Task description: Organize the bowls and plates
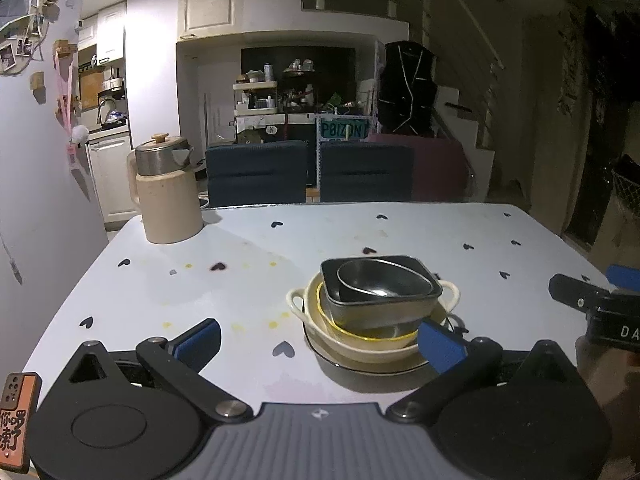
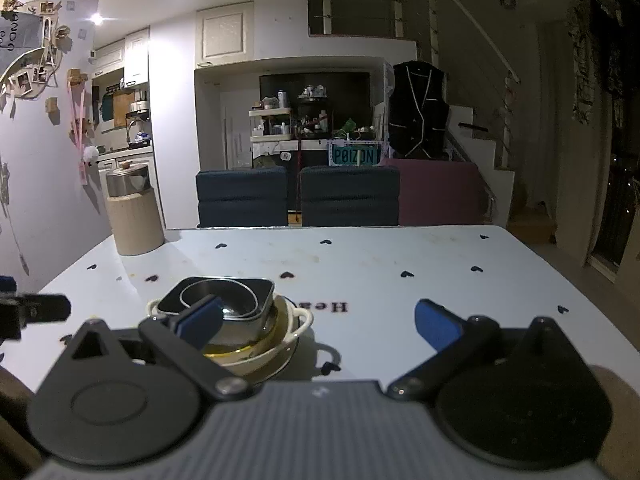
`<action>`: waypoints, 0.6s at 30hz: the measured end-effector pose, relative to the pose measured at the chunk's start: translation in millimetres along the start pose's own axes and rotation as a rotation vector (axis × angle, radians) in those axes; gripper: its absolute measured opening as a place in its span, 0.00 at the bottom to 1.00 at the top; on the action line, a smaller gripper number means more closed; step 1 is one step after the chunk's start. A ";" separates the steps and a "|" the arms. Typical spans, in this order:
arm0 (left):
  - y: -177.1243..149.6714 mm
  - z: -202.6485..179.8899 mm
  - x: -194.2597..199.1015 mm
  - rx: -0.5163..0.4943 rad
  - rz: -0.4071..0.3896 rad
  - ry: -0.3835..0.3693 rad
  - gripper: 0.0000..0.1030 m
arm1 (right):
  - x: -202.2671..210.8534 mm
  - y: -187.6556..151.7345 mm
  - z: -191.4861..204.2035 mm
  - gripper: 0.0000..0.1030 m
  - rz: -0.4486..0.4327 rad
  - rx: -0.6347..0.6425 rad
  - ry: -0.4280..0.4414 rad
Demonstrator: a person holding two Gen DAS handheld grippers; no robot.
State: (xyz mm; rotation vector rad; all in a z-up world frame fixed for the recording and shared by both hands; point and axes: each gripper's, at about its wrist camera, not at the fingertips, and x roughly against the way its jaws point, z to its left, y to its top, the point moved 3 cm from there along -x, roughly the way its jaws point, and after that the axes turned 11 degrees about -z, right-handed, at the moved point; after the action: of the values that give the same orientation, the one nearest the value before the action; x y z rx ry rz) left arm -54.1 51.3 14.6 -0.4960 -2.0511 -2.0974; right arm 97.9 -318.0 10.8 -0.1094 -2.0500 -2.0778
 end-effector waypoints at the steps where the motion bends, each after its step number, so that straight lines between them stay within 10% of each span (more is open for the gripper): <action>1: -2.1 -0.3 -0.5 -0.002 0.001 0.010 1.00 | 0.2 -0.7 0.2 1.00 -0.001 0.006 -0.001; 18: -12.9 -5.4 0.0 -0.032 0.012 0.035 1.00 | 6.9 -12.7 -1.1 1.00 0.006 0.039 -0.005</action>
State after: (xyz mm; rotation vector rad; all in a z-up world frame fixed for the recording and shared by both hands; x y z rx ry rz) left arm -59.2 46.5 2.6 -0.4718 -1.9932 -2.1202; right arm 88.7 -319.8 -0.3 -0.1145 -2.0892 -2.0347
